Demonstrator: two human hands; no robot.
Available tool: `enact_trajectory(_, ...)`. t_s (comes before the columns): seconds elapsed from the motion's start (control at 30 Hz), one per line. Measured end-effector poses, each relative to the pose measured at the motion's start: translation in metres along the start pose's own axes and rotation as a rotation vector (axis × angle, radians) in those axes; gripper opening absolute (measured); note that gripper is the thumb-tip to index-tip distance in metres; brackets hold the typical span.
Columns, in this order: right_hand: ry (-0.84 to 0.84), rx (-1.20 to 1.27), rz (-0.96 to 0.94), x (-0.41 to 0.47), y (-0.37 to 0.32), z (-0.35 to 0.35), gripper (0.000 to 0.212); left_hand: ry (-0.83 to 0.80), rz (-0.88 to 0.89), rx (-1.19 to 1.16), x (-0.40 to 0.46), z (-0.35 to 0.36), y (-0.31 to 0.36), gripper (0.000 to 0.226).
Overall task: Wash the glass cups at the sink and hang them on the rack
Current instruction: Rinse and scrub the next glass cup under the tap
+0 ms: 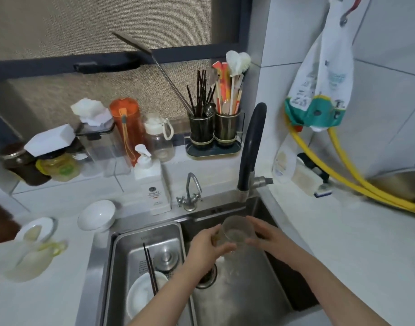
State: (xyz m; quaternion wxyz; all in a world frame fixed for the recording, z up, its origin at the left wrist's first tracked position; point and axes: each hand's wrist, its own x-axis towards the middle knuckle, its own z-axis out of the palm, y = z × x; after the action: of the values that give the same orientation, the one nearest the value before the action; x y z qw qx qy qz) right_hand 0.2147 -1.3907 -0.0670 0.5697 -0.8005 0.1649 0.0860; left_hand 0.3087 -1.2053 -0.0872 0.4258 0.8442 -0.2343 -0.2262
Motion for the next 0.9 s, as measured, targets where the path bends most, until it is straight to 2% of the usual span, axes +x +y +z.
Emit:
enact_trajectory(0.1, 0.122, -0.007, 0.001, 0.015, -0.001, -0.014, 0.055, 0.061, -0.001, 0.025, 0.004, 0.011, 0.004, 0.051)
enact_trajectory(0.2, 0.273, -0.159, -0.032, 0.044, 0.008, -0.032, 0.05, 0.139, -0.031, 0.013, 0.005, 0.019, 0.007, 0.063)
enact_trajectory(0.27, 0.302, -0.338, -0.071, 0.065, 0.017, -0.043, 0.055, 0.161, -0.043, -0.012, 0.006, 0.021, 0.009, 0.061)
enact_trajectory(0.37, 0.294, -0.728, 0.042, 0.091, 0.025, -0.06, 0.065, 0.204, -0.065, -0.081, 0.007, 0.023, 0.015, 0.053)
enact_trajectory(0.47, 0.28, -1.035, 0.056, 0.104, 0.026, -0.072, 0.07, 0.256, -0.059, -0.097, 0.01, 0.024, 0.021, 0.055)
enact_trajectory(0.7, 0.129, -1.109, 0.116, 0.122, 0.032, -0.085, 0.073, 0.284, -0.038, -0.124, 0.013, 0.021, 0.033, 0.049)
enact_trajectory(0.9, 0.142, -1.098, 0.103, 0.122, 0.038, -0.089, 0.073, 0.292, -0.048, -0.139, 0.016, 0.02, 0.038, 0.047)
